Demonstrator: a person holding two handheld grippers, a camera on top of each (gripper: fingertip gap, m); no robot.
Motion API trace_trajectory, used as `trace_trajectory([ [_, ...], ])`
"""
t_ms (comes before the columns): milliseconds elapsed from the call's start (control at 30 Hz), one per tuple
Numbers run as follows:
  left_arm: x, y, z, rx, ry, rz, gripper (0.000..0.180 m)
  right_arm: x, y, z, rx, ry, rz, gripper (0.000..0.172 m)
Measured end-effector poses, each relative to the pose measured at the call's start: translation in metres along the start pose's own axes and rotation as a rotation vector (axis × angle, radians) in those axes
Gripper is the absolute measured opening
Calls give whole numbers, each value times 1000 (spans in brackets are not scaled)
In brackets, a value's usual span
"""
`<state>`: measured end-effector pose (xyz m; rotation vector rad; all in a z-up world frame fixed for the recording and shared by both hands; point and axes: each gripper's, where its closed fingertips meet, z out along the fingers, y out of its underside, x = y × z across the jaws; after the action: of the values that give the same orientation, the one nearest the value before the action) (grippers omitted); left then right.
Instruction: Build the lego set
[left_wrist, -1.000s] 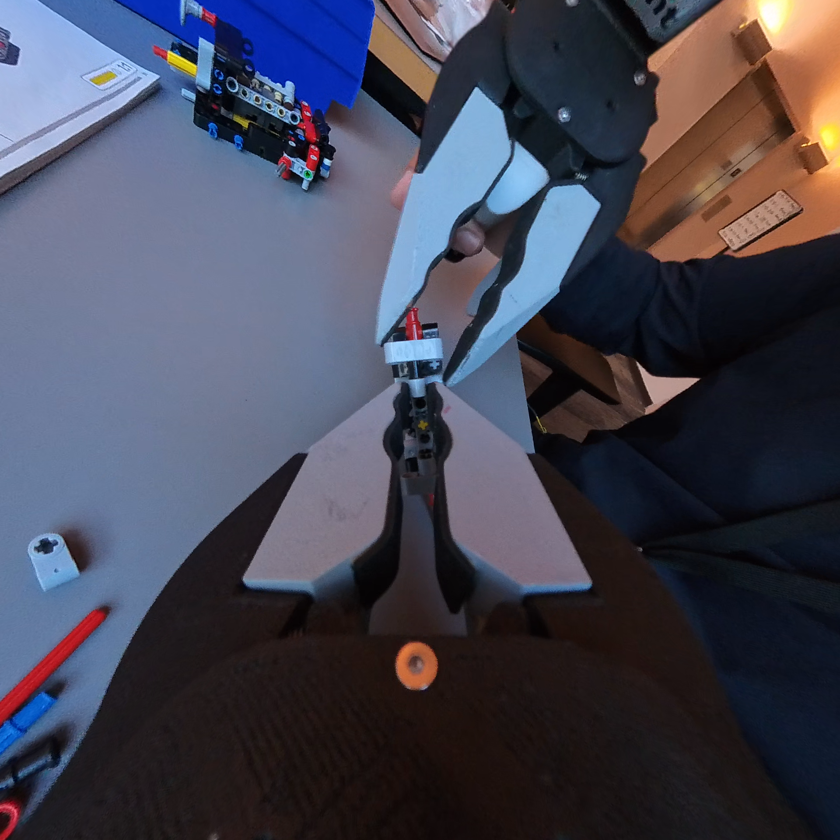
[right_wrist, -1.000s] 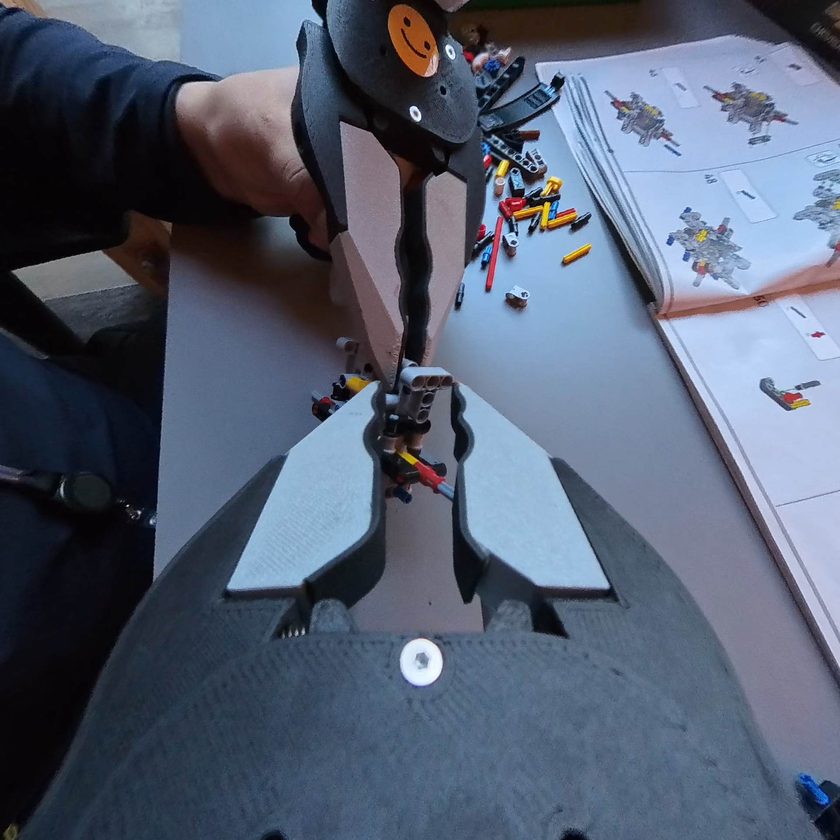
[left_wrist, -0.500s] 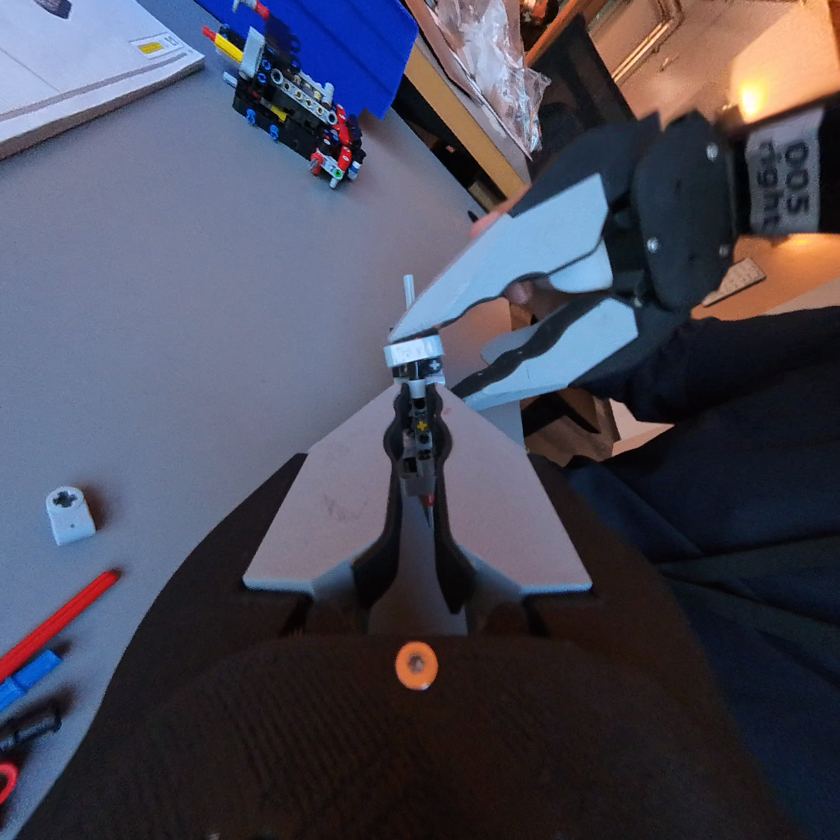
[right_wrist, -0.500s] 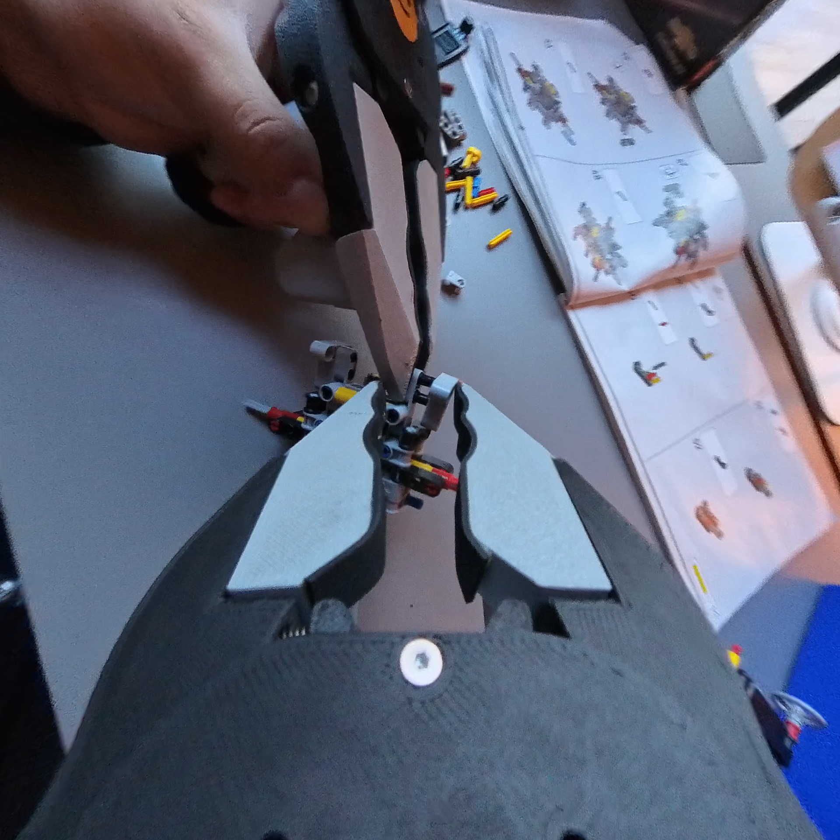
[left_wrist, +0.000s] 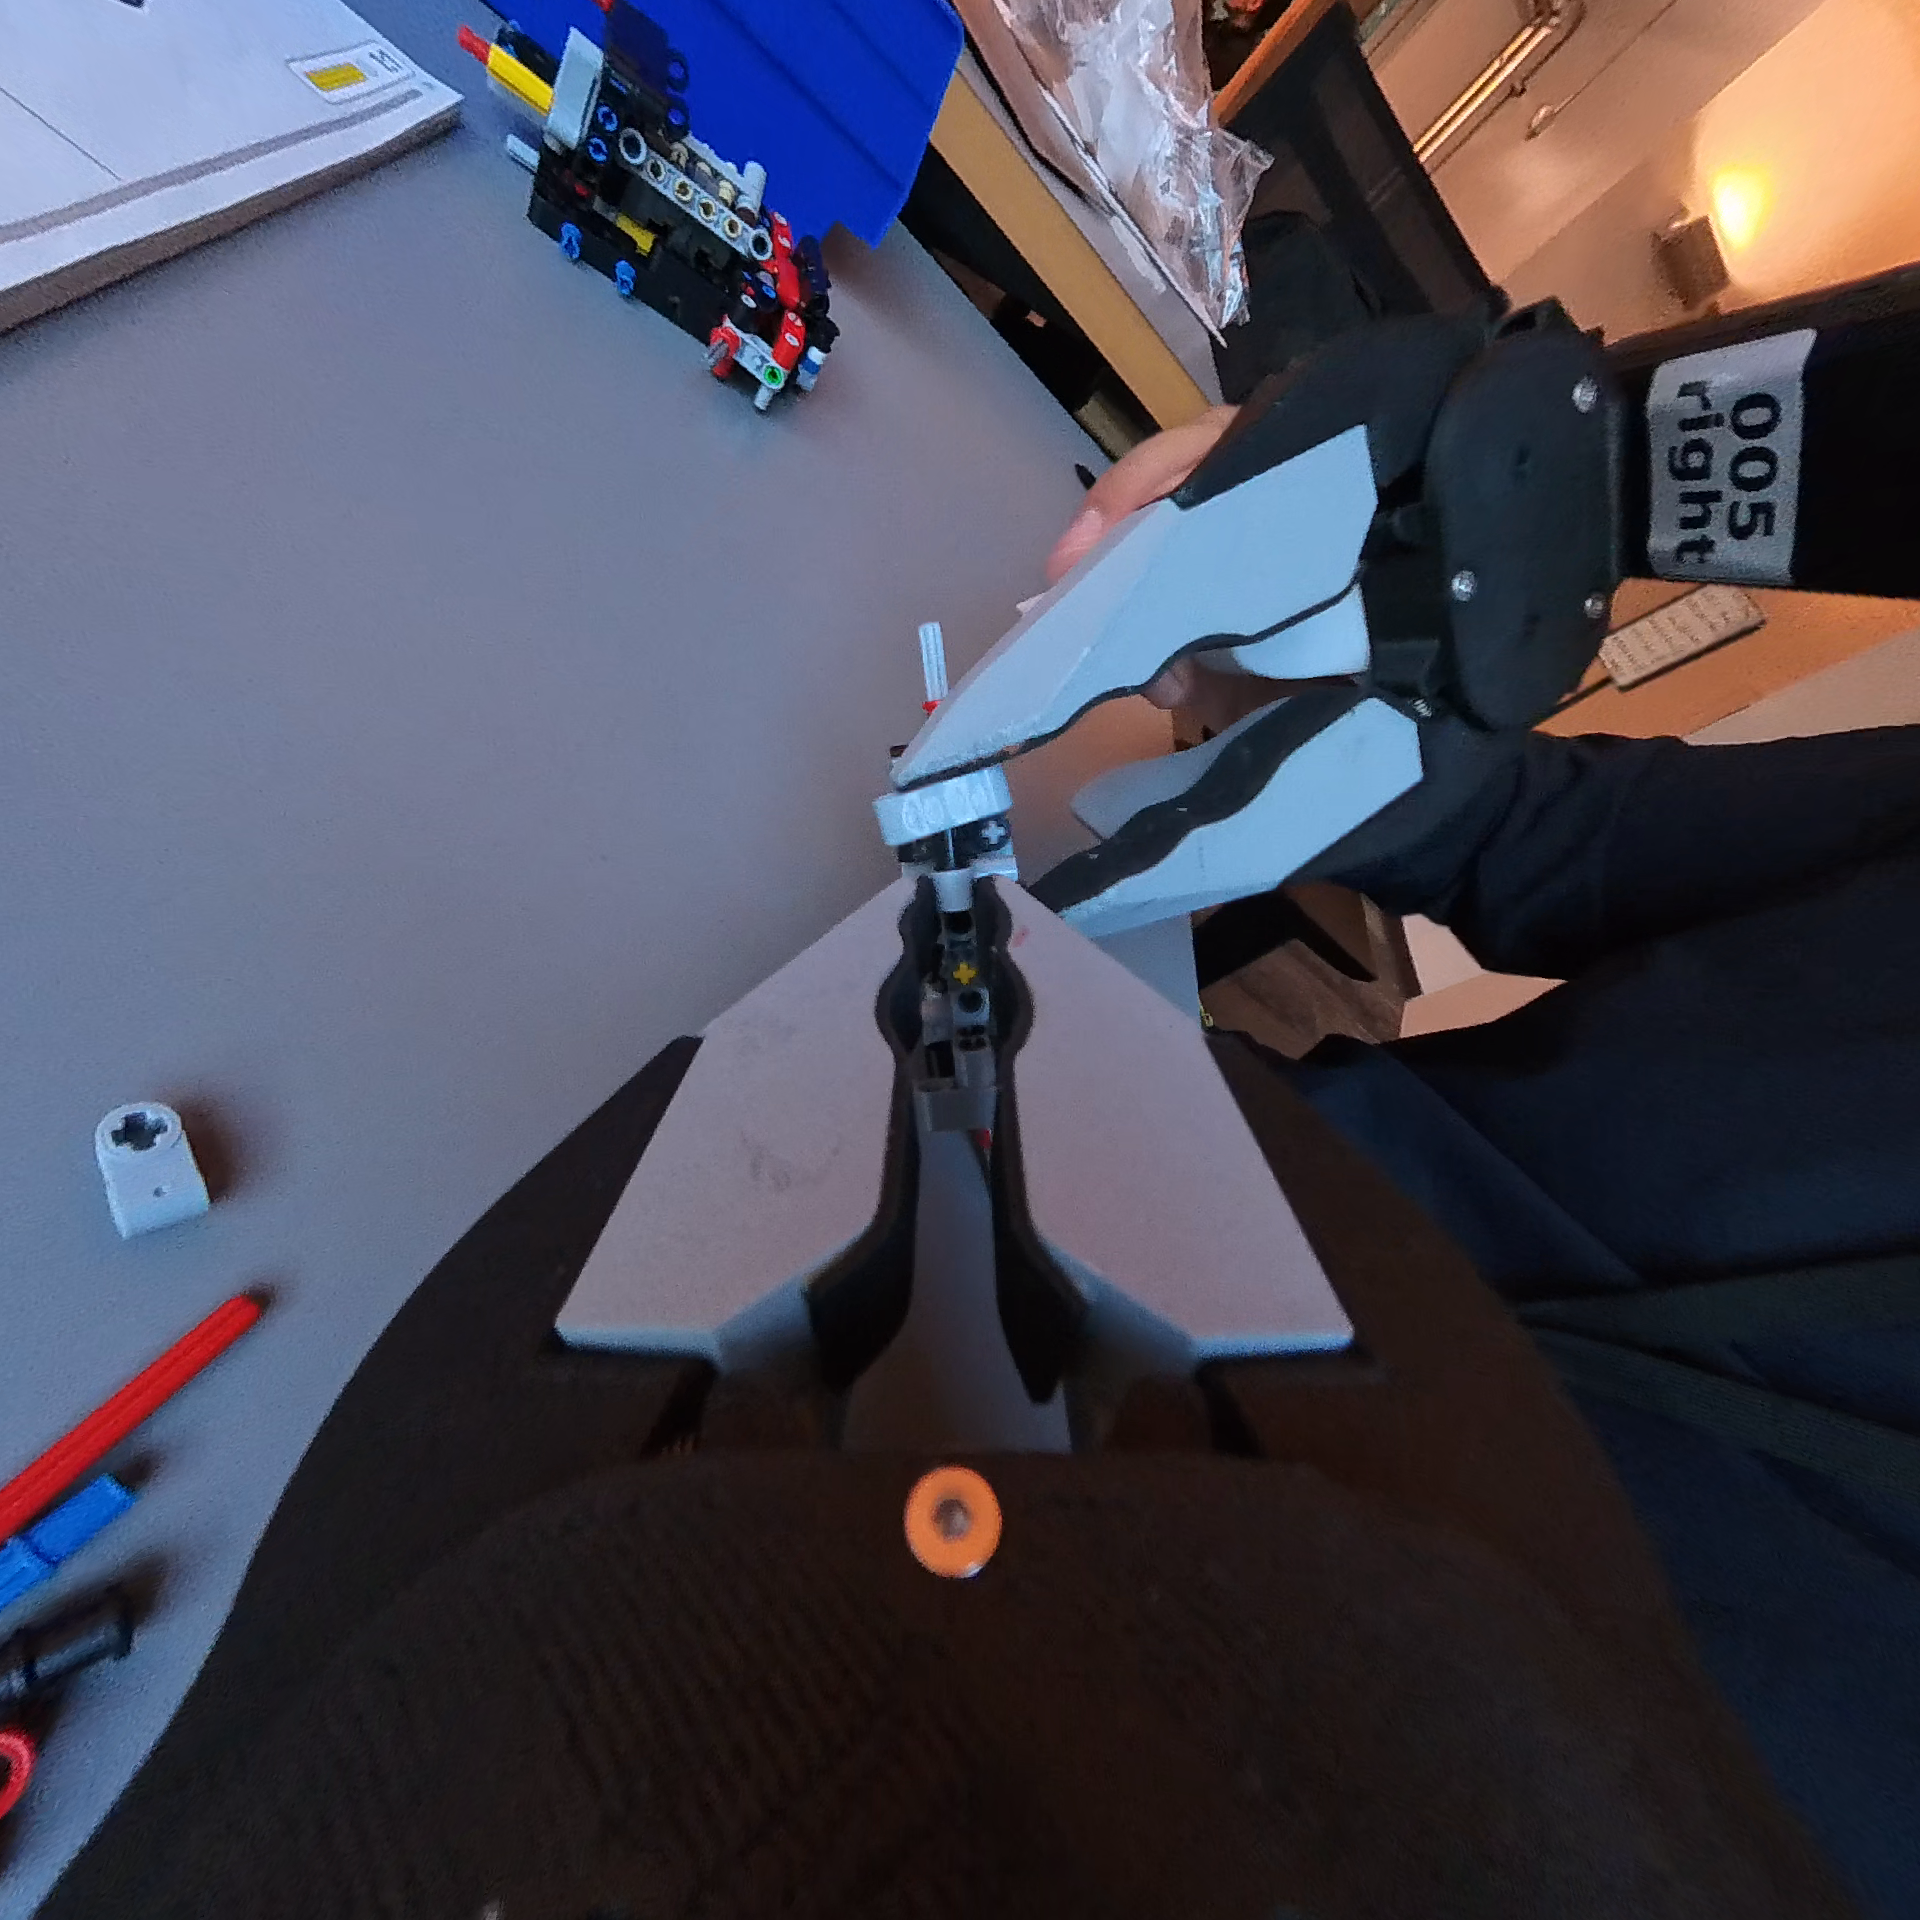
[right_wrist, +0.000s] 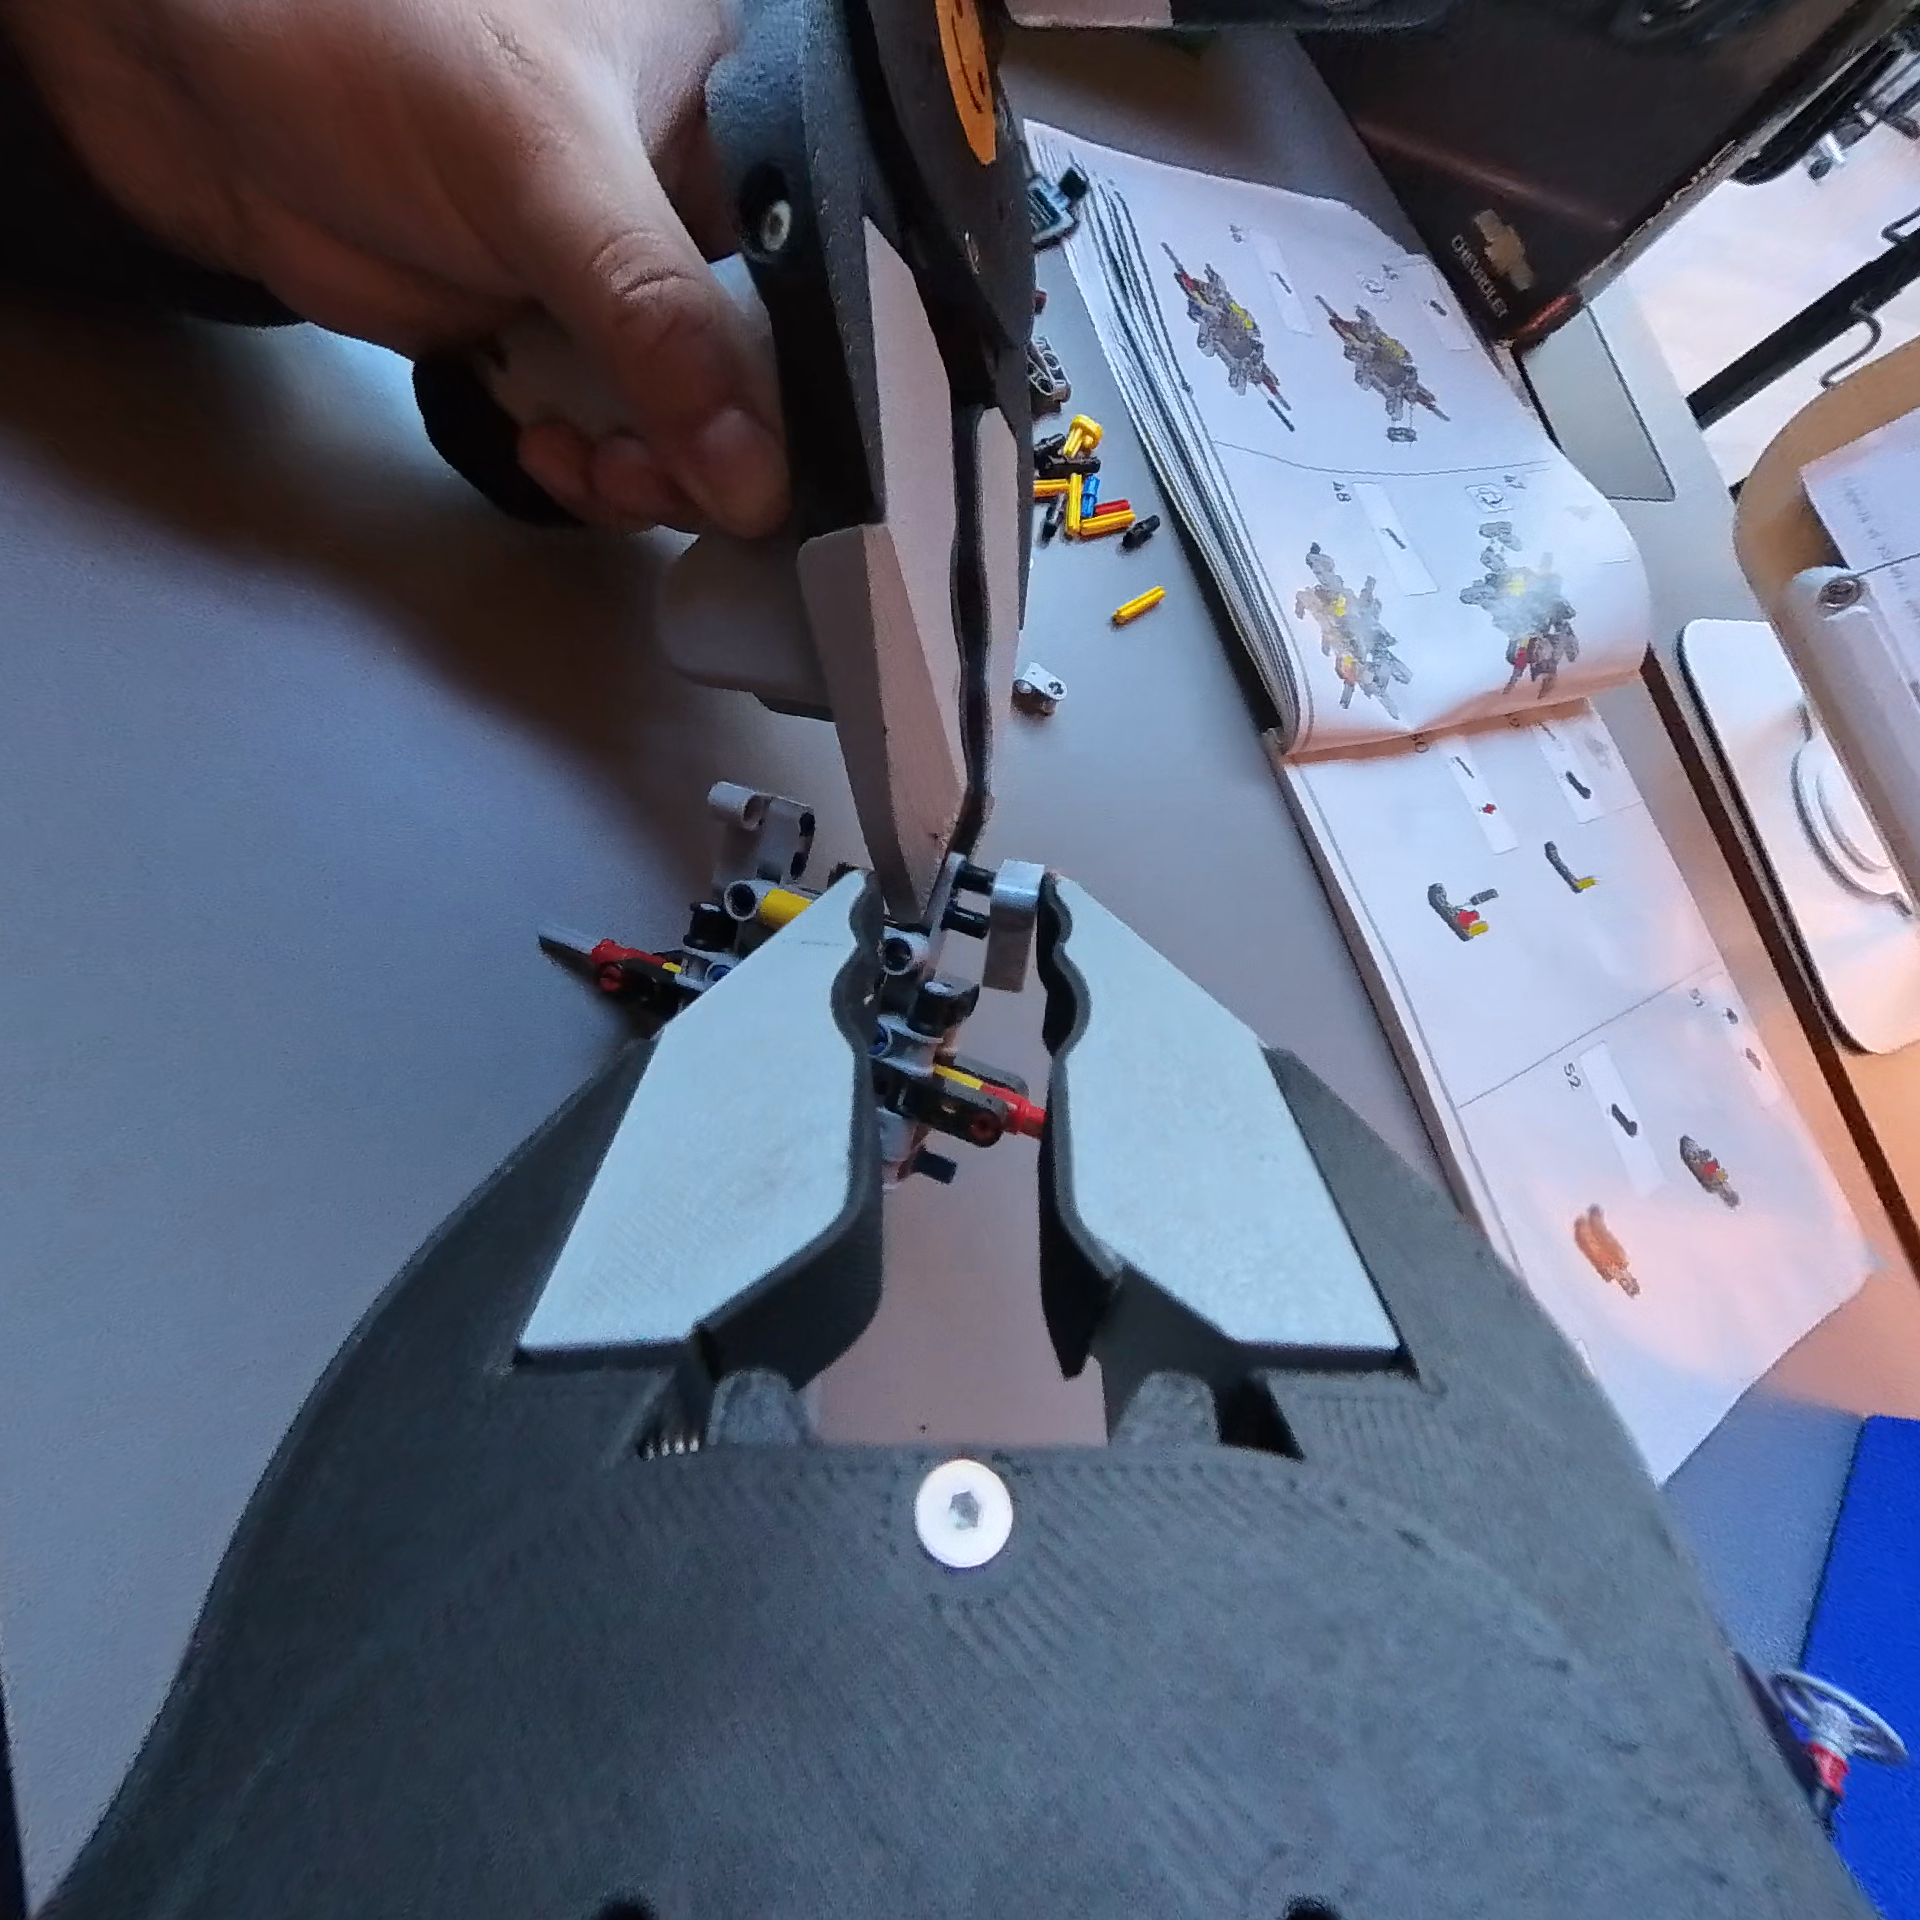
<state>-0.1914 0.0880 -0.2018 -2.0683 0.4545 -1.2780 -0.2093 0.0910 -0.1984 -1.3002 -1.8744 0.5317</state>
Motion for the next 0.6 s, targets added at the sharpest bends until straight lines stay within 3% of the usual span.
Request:
trace_trajectory([
  [267, -2, 0, -2, 3, 1, -20, 6, 1, -2, 0, -55, 149, -58, 25],
  [600, 0, 3, -1, -25, 0, 7, 5, -6, -1, 2, 41, -14, 56, 23],
])
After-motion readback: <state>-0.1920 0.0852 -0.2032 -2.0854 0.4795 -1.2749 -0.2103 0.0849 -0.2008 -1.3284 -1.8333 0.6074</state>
